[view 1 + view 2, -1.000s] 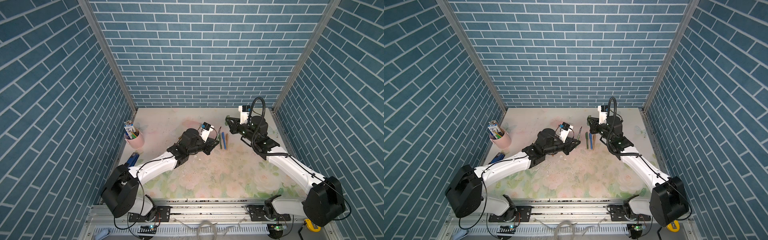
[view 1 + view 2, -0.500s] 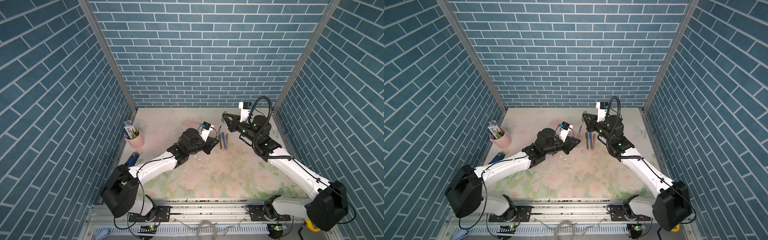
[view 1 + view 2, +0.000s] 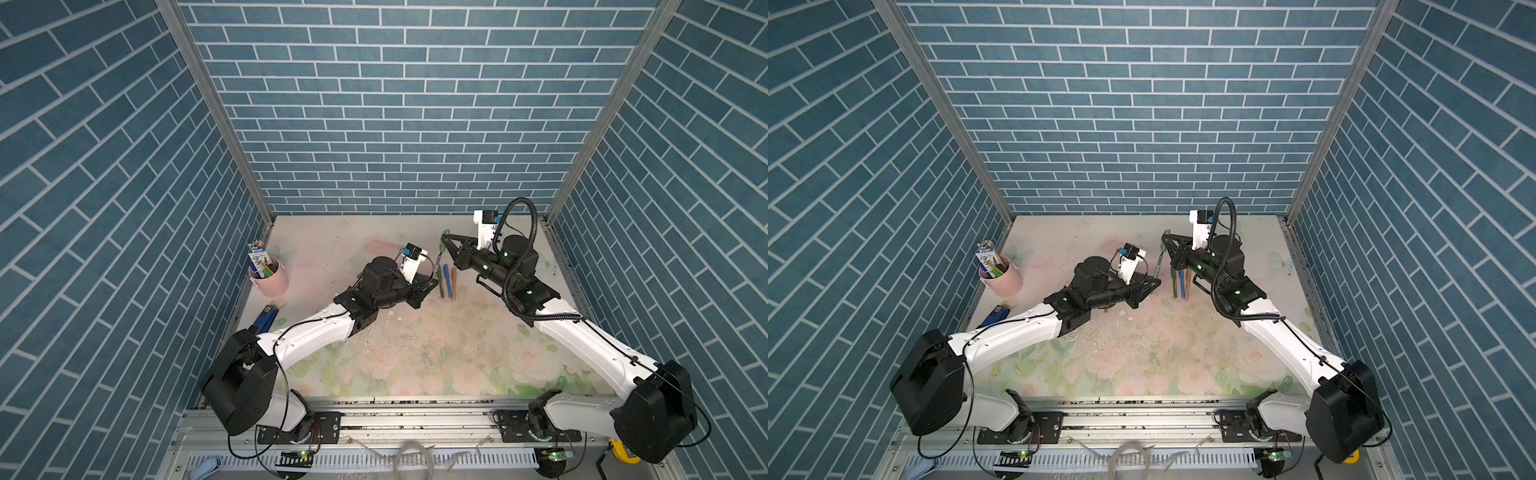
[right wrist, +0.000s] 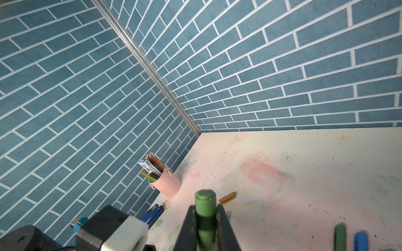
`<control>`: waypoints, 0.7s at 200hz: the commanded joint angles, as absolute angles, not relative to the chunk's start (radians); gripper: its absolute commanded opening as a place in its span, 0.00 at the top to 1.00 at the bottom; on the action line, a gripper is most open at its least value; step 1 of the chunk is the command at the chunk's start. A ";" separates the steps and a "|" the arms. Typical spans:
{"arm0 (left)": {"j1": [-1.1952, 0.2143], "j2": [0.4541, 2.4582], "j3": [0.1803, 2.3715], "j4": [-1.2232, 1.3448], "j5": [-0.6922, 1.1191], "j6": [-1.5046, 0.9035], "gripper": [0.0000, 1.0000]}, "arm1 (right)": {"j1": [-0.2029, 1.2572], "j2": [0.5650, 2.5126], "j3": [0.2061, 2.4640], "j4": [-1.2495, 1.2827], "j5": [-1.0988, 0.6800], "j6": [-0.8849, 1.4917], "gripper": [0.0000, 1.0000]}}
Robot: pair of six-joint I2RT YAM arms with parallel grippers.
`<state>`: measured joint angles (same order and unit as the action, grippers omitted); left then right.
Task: Insert pens into pen caps
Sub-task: Put on the pen cap to the pen.
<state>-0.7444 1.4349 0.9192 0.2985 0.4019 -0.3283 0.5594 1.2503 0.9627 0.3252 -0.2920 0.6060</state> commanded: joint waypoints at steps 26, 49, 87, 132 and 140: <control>-0.749 1.422 0.917 0.316 0.393 -0.323 1.00 | 0.567 1.229 0.943 0.342 -0.320 0.641 0.90; -0.749 1.421 0.916 0.317 0.391 -0.325 1.00 | 0.568 1.239 0.939 0.354 -0.343 0.658 0.91; -0.749 1.420 0.910 0.330 0.389 -0.342 1.00 | 0.572 1.237 0.930 0.355 -0.346 0.665 0.91; -0.749 1.411 0.907 0.336 0.382 -0.351 1.00 | 0.589 1.242 0.913 0.373 -0.349 0.681 0.91; -0.749 1.410 0.904 0.341 0.378 -0.354 1.00 | 0.593 1.246 0.913 0.375 -0.350 0.684 0.91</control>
